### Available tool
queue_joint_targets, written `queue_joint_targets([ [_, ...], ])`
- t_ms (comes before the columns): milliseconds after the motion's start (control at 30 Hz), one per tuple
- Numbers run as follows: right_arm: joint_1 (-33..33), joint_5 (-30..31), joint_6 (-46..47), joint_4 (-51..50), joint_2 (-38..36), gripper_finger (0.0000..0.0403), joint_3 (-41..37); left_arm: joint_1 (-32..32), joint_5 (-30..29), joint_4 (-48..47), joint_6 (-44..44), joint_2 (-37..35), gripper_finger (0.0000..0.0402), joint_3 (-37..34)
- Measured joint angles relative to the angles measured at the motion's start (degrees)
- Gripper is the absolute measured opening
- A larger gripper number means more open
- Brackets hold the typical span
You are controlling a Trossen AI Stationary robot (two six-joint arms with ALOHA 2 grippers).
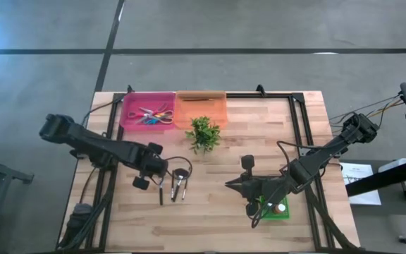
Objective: Pick & Place Paint Supplies
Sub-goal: Put the silver foundation brush into the orange bin
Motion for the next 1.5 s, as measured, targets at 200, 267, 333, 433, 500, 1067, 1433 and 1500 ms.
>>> queue_joint_targets([
  [200, 0.0, 0.0, -0.09, 0.0, 0.0, 0.0022, -0.07, -0.31, 0.84, 7.68, 2.01, 2.22, 0.006, -3.47],
  [267, 0.0, 0.0, 0.06, 0.0, 0.0, 0.0022, -0.11, -0.58, 1.36, 9.62, 2.19, 2.23, 0.006, -3.73],
  [333, 0.0, 0.0, 0.04, 0.0, 0.0, 0.0022, -0.18, -0.81, 3.46, 12.4, 2.82, 2.19, 0.006, -4.01],
  [433, 0.0, 0.0, 0.06, 0.0, 0.0, 0.0022, -0.2, -1.11, 5.64, 14.72, 6.02, 2.49, 0.006, -4.75],
  [500, 0.0, 0.0, 0.09, 0.0, 0.01, 0.0022, -0.2, -1.13, 5.63, 15.38, 7.11, 2.65, 0.006, -5.29],
  [1067, 0.0, -0.02, 0.3, -0.16, 0.0, 0.0022, -0.2, -1.18, 4.09, 23.97, 10.34, 2.8, 0.006, -11.04],
  [1433, 0.0, -0.02, 0.42, -0.22, 0.0, 0.0022, -0.2, -1.18, 3.82, 30.0, 7.98, 2.56, 0.006, -14.52],
  [1500, 0.0, -0.02, 0.44, -0.21, 0.0, 0.0022, -0.2, -1.18, 3.82, 31.48, 7.77, 2.56, 0.006, -15.1],
])
